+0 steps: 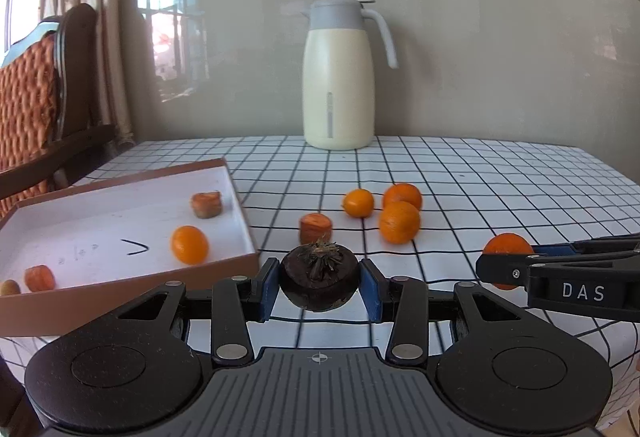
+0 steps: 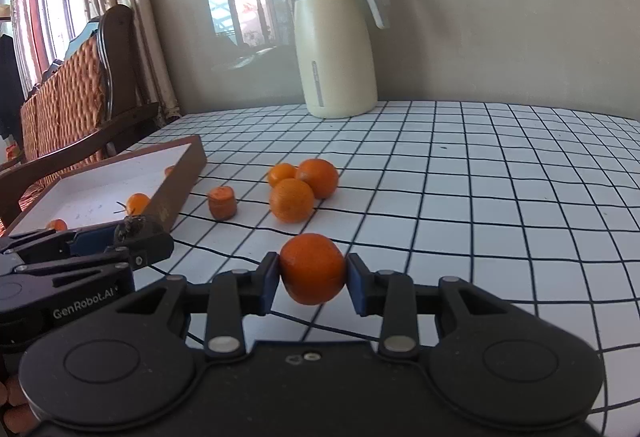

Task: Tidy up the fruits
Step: 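Carry the dark fruit and orange in both tools over the white box, then open both tools to drop the dark fruit and orange into the box, then move both open tools back to the oranges on the table, then grasp an orange with the left tool while the right tool grasps another orange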

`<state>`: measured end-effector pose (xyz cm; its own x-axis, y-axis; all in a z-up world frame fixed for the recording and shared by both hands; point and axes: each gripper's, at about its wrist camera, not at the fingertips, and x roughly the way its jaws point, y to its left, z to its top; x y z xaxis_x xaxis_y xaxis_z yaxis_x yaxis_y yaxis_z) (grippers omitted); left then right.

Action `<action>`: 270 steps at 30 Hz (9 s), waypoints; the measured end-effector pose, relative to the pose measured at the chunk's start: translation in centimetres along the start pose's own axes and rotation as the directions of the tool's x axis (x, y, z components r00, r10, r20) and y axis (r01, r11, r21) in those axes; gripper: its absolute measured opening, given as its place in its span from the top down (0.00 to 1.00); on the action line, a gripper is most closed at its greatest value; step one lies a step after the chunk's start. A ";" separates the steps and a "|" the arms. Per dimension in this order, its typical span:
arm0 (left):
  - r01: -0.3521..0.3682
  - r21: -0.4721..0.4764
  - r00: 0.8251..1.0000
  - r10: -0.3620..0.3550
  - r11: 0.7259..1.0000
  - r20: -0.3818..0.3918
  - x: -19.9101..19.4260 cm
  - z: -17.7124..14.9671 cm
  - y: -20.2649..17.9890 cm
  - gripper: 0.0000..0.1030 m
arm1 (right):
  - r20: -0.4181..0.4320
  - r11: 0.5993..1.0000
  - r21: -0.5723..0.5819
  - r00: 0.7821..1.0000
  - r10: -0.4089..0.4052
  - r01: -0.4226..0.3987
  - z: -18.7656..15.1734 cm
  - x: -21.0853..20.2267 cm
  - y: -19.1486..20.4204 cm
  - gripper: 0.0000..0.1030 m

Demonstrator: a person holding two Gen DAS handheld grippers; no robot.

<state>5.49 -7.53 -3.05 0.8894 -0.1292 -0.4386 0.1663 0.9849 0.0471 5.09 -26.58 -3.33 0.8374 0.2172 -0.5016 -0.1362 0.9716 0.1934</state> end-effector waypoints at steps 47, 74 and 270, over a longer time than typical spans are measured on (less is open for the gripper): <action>-0.286 -0.227 0.950 0.306 0.931 0.058 -2.8 -0.1 14.4 0.58 | 0.138 0.958 -0.135 0.953 0.270 -0.252 3.3 4.1 13.1 0.73; -0.414 -0.295 0.897 0.441 0.861 0.030 -1.7 -0.2 20.9 0.58 | 0.150 0.960 -0.098 0.950 0.274 -0.261 4.4 8.2 16.0 0.73; -0.029 0.041 0.998 0.031 0.999 -0.052 9.7 2.0 -3.3 0.64 | -0.021 0.992 0.116 0.999 0.043 -0.041 4.1 10.9 1.2 0.74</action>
<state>14.44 -12.29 -5.66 0.8706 -0.0920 -0.4833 0.1577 0.9827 0.0970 16.20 -23.42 -5.15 0.8196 0.2610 -0.5100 -0.1080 0.9446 0.3098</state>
